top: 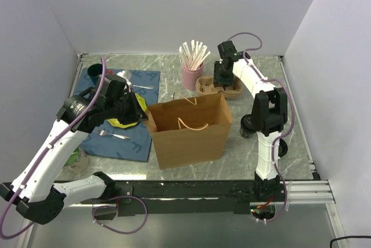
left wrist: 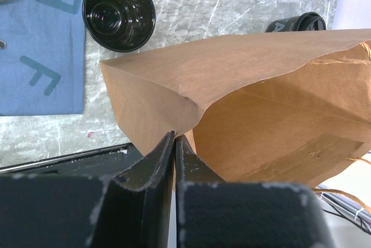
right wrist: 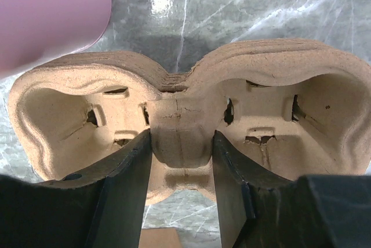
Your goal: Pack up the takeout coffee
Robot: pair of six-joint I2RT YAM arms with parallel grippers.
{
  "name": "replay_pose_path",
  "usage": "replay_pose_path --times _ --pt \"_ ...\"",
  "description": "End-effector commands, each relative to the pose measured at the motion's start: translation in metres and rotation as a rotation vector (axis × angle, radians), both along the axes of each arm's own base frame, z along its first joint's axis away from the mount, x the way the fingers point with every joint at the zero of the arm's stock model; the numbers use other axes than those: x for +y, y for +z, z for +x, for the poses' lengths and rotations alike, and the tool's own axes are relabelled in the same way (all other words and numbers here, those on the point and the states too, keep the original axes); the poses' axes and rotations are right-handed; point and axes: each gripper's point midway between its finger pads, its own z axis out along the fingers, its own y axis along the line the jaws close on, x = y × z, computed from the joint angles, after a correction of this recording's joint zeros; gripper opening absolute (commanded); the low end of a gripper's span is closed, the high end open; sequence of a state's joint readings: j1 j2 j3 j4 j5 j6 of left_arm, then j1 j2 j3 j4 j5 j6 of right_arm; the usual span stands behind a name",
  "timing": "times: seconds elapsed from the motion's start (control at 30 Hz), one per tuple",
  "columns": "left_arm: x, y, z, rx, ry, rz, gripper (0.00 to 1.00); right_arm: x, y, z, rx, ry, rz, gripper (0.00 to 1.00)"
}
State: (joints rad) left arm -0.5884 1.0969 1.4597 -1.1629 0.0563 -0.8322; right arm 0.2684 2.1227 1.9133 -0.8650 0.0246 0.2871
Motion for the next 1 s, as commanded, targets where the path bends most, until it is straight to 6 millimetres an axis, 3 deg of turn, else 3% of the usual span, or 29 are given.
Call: replay_pose_path --times 0.0,0.17,0.23,0.27,0.47,0.63,0.77,0.97 --pt "-0.003 0.014 0.001 -0.044 -0.015 -0.031 0.11 -0.006 0.038 0.002 -0.066 -0.022 0.009 0.47" --pt "-0.001 0.015 0.0 -0.048 -0.014 -0.028 0.12 -0.006 0.027 -0.005 -0.044 -0.022 0.014 0.52" --pt "-0.001 0.014 0.0 -0.046 -0.016 -0.026 0.13 -0.006 0.025 -0.004 -0.043 -0.02 0.014 0.49" --pt "-0.002 0.014 0.0 -0.046 -0.018 -0.029 0.13 -0.006 0.026 -0.004 -0.044 -0.012 0.012 0.42" --pt "-0.002 0.014 0.001 -0.045 -0.019 -0.027 0.13 -0.007 0.024 -0.003 -0.04 -0.009 -0.005 0.42" --pt "-0.003 0.016 0.002 -0.052 -0.016 -0.033 0.19 -0.008 0.047 0.0 -0.077 -0.008 0.005 0.44" --pt "-0.006 0.02 0.006 -0.066 -0.016 -0.045 0.24 -0.013 0.084 0.008 -0.144 -0.023 0.02 0.44" --pt "-0.013 0.039 0.01 -0.109 -0.028 -0.095 0.38 -0.025 0.123 0.009 -0.204 -0.05 0.052 0.44"
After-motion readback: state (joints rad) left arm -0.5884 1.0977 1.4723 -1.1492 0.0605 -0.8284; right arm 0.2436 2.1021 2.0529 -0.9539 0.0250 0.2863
